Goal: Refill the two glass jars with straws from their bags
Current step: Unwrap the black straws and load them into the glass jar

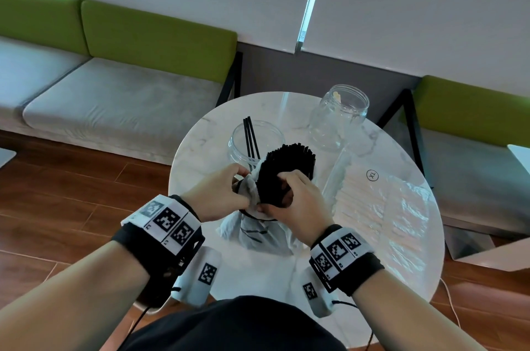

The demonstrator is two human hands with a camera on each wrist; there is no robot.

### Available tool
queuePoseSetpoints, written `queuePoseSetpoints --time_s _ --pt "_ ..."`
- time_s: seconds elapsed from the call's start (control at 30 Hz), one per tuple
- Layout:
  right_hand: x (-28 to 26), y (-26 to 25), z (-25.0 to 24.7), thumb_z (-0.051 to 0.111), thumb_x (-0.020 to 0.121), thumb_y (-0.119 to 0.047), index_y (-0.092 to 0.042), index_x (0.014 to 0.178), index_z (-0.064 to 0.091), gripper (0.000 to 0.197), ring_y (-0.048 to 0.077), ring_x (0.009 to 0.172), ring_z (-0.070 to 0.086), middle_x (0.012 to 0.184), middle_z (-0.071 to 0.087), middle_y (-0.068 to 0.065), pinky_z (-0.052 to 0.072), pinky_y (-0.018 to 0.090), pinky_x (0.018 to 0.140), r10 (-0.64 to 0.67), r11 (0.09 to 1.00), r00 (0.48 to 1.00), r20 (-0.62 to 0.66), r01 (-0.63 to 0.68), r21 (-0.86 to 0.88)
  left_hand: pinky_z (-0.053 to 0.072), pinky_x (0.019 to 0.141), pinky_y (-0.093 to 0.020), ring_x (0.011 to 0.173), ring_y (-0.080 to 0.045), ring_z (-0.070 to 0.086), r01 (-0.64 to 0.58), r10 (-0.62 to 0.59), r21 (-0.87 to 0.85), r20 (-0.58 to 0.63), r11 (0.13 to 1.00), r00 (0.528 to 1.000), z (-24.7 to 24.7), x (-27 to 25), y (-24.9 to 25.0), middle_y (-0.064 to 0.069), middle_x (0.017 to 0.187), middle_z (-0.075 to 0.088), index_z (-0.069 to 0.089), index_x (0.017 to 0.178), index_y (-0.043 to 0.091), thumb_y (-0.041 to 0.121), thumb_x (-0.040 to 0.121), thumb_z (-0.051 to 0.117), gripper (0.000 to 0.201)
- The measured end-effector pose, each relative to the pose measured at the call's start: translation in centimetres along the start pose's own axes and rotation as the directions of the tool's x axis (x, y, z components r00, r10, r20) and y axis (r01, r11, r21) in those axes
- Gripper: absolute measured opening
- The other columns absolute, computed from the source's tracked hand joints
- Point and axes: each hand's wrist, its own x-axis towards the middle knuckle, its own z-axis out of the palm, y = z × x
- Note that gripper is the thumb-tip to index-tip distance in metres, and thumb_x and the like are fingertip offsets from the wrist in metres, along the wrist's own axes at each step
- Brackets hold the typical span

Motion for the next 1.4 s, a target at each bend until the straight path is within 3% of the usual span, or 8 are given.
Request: queuePoseSetpoints --time_s 0.17,0.3,0.5,0.63,0.9,1.07,1.17,1.4 --pt "0.7 -0.3 0.7 0.068 0.061 -0.052 -0.011 0.082 0.061 0.046 0.012 0.073 0.054 0.087 0.056 -0.004 0.042 0.023 0.063 -0.102 0.983 0.995 -0.001 0.1 -0.157 0.038 0.06 -0.015 0.07 -0.006 0.053 0.007 -0.006 -0.019 0.063 1.0 0.998 0.0 0.2 0.6 0.007 0.079 0.058 0.047 0.106 0.026 0.026 0.077 0.071 0.038" --pt "0.8 -0.8 0.3 0.072 0.073 -0.032 -0.021 0.073 0.051 0.024 0.008 0.065 0.047 0.068 0.05 -0.012 0.033 0.02 0.057 -0.035 0.992 0.999 0.042 0.04 -0.122 0.037 0.051 -0.007 0.062 -0.008 0.049 -0.064 0.061 0.087 0.036 0.994 0.997 -0.1 0.3 0.1 0.003 0.075 0.058 0.049 0.101 0.02 0.017 0.082 0.064 0.024" --pt "0.1 -0.6 -1.6 0.07 0.082 -0.02 -0.017 0.111 0.048 0.037 0.02 0.077 0.062 0.087 0.063 -0.004 0.048 0.03 0.068 -0.024 1.0 0.973 -0.231 0.026 0.006 0.042 0.058 -0.019 0.061 -0.008 0.05 -0.062 0.06 0.152 0.017 0.986 0.998 -0.4 0.5 -0.7 0.004 0.077 0.057 0.048 0.099 0.021 0.015 0.082 0.061 0.023" --pt "0.4 0.7 -2.7 0.072 0.077 -0.018 -0.025 0.12 0.039 0.055 0.019 0.103 0.05 0.112 0.057 -0.004 0.038 0.034 0.089 -0.176 0.972 0.913 -0.368 0.102 -0.211 0.038 0.051 -0.009 0.059 -0.002 0.047 -0.088 0.088 0.198 0.008 0.976 0.996 -0.4 0.4 -0.8 0.008 0.074 0.055 0.048 0.096 0.022 0.015 0.081 0.063 0.022" --pt "0.2 1.9 -3.4 0.047 0.093 -0.04 -0.018 0.128 0.057 0.042 0.021 0.129 0.033 0.138 0.047 -0.003 0.028 0.039 0.106 -0.278 0.885 0.937 -0.212 0.164 -0.436 0.051 0.067 -0.03 0.067 -0.014 0.056 -0.045 0.042 0.088 0.028 0.995 0.999 -0.4 0.3 -1.2 -0.002 0.087 0.061 0.051 0.101 0.023 0.013 0.077 0.069 0.032" --pt "-1.0 -1.8 -2.4 0.052 0.09 -0.021 -0.009 0.096 0.067 0.02 0.014 0.092 0.052 0.095 0.062 0.0 0.041 0.022 0.084 -0.452 0.887 0.885 -0.112 0.432 -0.163 0.054 0.074 -0.033 0.074 -0.016 0.06 -0.057 0.056 0.018 0.035 0.998 0.998 -0.6 0.3 -1.4 -0.002 0.091 0.063 0.052 0.093 0.029 0.008 0.074 0.074 0.036" --pt "-1.5 -1.9 -0.5 0.051 0.088 -0.028 -0.013 0.096 0.066 0.023 0.013 0.085 0.059 0.091 0.065 -0.002 0.047 0.026 0.074 -0.329 0.939 0.942 0.059 0.333 -0.086 0.051 0.084 -0.034 0.08 -0.015 0.061 -0.068 0.069 -0.01 0.045 0.998 0.997 -0.8 0.2 -1.3 -0.001 0.095 0.064 0.049 0.09 0.036 0.008 0.072 0.076 0.043" --pt "-0.9 -1.8 0.2 0.07 0.077 -0.021 -0.015 0.106 0.066 0.03 0.008 0.09 0.059 0.104 0.065 -0.005 0.049 0.025 0.078 -0.21 0.978 0.978 0.008 0.21 -0.014 0.054 0.087 -0.037 0.089 -0.025 0.068 -0.071 0.081 -0.139 0.065 0.988 0.995 -0.7 -0.8 -1.0 -0.001 0.108 0.063 0.043 0.116 0.034 0.01 0.078 0.071 0.053"
